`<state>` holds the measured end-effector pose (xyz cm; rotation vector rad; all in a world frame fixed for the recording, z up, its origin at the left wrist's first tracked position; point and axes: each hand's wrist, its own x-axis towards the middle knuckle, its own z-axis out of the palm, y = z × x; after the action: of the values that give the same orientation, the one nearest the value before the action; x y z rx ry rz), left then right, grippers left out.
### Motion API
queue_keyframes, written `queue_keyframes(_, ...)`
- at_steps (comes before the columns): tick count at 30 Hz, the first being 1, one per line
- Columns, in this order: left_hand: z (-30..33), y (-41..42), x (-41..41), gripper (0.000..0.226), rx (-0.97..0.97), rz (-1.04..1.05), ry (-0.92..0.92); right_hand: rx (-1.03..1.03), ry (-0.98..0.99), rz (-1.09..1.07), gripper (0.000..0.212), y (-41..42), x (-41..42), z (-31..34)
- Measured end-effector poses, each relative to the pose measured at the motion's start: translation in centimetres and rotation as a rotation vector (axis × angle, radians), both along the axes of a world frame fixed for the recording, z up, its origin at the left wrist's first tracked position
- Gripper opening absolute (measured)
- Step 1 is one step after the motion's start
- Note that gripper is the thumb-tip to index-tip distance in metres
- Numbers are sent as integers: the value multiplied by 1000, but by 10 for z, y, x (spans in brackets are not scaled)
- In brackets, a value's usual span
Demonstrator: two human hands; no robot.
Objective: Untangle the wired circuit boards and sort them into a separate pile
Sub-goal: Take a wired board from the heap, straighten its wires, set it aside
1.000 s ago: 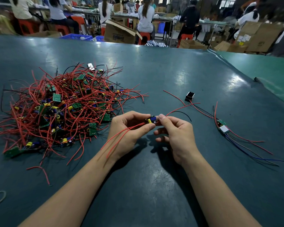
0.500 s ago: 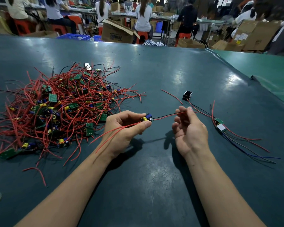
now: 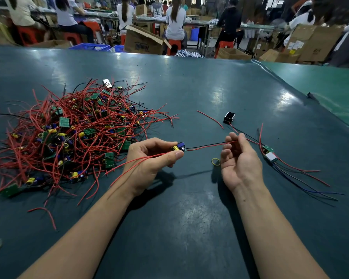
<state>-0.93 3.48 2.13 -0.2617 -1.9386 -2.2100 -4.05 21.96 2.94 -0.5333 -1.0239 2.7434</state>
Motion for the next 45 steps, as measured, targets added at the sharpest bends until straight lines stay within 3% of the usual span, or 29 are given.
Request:
queue_keyframes(8, -3, -2, -5, 21, 68, -10, -14, -39, 32, 111, 33, 2, 2, 5)
queue_keyframes(11, -5, -7, -9, 18, 197, 30, -44, 35, 50, 355, 62, -6, 8, 5)
queue_keyframes(15, -5, -6, -8, 16, 176, 23, -39, 175, 42, 611, 41, -25, 16, 0)
queue_keyframes(18, -3, -7, -8, 18, 216, 30, -67, 77, 16, 521, 20, -25, 16, 2)
queue_keyframes(22, -3, -8, -10, 21, 272, 88, -101, -28, -41, 345, 40, -15, 9, 3)
queue_keyframes(25, -5, -6, -11, 27, 249, 117, -104, 227, -39, 530, 41, -20, 16, 2)
queue_keyframes(28, -6, -5, -8, 29, 68, 65, -65, 444, 35, 653, 39, -31, 22, -2)
queue_keyframes(31, -5, -5, -6, 28, -41, -27, -43, 499, 150, 565, 27, -35, 23, -4)
queue_keyframes(35, -4, -5, -6, 28, 8, -53, -65, 617, 194, 404, 10, -35, 21, -7)
queue_keyframes(40, -6, -3, -8, 20, 82, 11, -60, 563, 157, 292, 23, -34, 18, -4)
queue_keyframes(45, -4, -2, -6, 9, 69, 19, -41, 509, 93, 48, 25, -20, 11, -2)
